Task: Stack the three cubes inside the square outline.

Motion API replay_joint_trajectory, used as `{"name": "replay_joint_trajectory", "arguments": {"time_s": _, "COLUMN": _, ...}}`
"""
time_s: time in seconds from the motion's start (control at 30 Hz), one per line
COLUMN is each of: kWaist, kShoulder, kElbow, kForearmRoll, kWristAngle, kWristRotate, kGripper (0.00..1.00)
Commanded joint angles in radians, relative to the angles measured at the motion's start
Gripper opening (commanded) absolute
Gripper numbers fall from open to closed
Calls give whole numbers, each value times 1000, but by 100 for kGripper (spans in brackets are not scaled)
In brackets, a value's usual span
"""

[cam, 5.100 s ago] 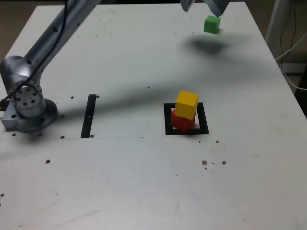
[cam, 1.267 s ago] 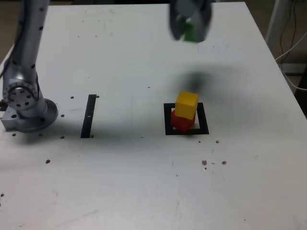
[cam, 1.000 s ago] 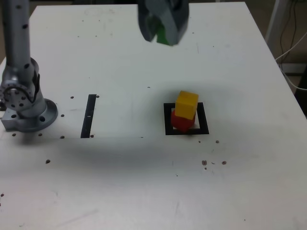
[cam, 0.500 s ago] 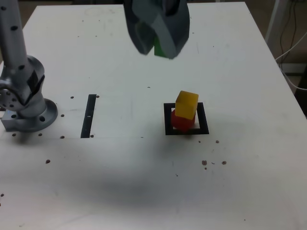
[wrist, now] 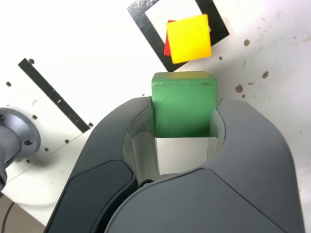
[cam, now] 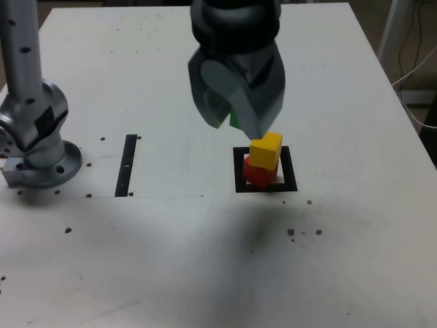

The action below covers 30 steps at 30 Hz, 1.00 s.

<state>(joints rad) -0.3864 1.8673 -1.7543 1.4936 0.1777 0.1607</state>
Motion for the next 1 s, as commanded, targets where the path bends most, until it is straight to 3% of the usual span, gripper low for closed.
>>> {"name": "replay_joint_trajectory", "arguments": {"time_s": 0.0, "kWaist": -2, "kShoulder": 15, "kElbow": 3, "kForearmRoll": -14, "kWristAngle": 7, "kWristRotate": -1, "kGripper": 3}}
{"name": "replay_joint_trajectory", "arguments": {"time_s": 0.57, "kWaist": 11, "kShoulder": 85, "kElbow": 60, "kForearmRoll": -112, "kWristAngle": 26, "kWristRotate": -2, "kGripper": 3}}
{"name": "replay_joint_trajectory", "arguments": {"time_s": 0.97, "kWaist": 139, "kShoulder": 39, "kElbow": 102, "kForearmRoll": -139, "kWristAngle": 32, "kWristRotate": 63, "kGripper": 3}}
